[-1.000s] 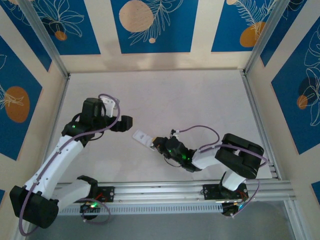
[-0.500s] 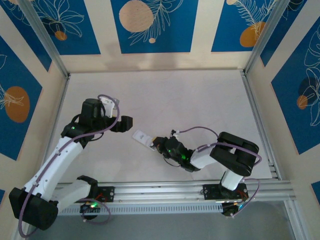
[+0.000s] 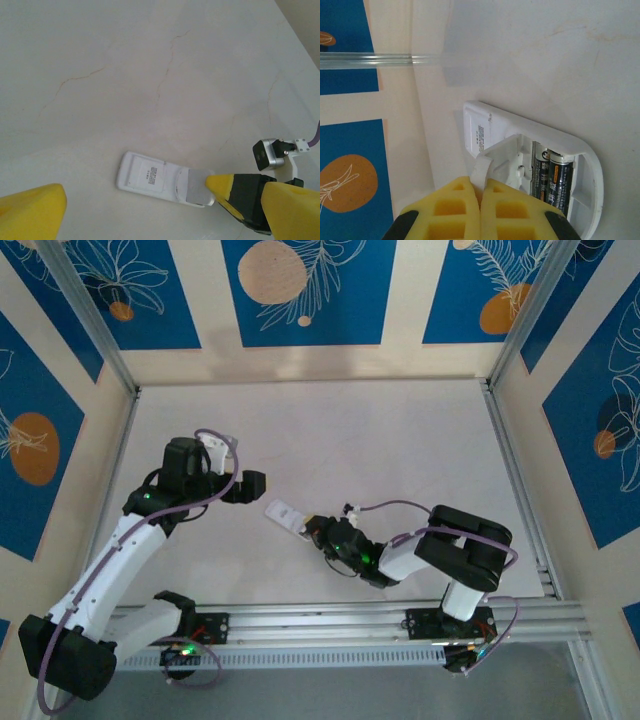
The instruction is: Load the batteries into the remote control
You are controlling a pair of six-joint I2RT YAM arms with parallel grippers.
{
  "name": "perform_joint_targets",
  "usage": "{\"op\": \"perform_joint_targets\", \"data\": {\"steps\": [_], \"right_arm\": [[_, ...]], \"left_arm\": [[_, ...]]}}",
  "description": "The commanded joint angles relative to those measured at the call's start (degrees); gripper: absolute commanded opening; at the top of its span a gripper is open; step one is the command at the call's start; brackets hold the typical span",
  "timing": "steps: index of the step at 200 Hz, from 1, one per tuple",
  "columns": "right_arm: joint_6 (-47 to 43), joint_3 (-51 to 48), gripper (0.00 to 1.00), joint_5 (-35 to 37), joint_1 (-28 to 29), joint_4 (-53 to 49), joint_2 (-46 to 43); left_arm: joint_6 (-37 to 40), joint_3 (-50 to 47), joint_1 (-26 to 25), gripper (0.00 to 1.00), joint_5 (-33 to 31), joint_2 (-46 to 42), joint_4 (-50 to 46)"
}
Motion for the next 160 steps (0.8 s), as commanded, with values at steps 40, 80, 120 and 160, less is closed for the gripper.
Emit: {"op": "perform_joint_targets", "data": {"steps": [40,80,120,160], "right_arm": [[2.0,-0.2,0.01,1.0,1.1,-16.2,-3.4],[0.6,0.3,0.01,0.6,1.1,-14.9,-2.4],[1.5,0.3,0.02,-0.9,0.9,-10.2,1.4],[3.5,-0.3,0.03,-1.4,1.2,-10.2,2.5]], "left_arm": [[-1.2,-0.1,0.8,1.00,1.5,0.4,1.3],[-1.2,0.0,0.8,1.00,1.6,0.5,1.2],[-1.0,-0.2,0.8,1.00,1.3,-0.1,0.7],[-1.1,-0.4,0.8,1.00,1.4,-0.2,0.6]]}}
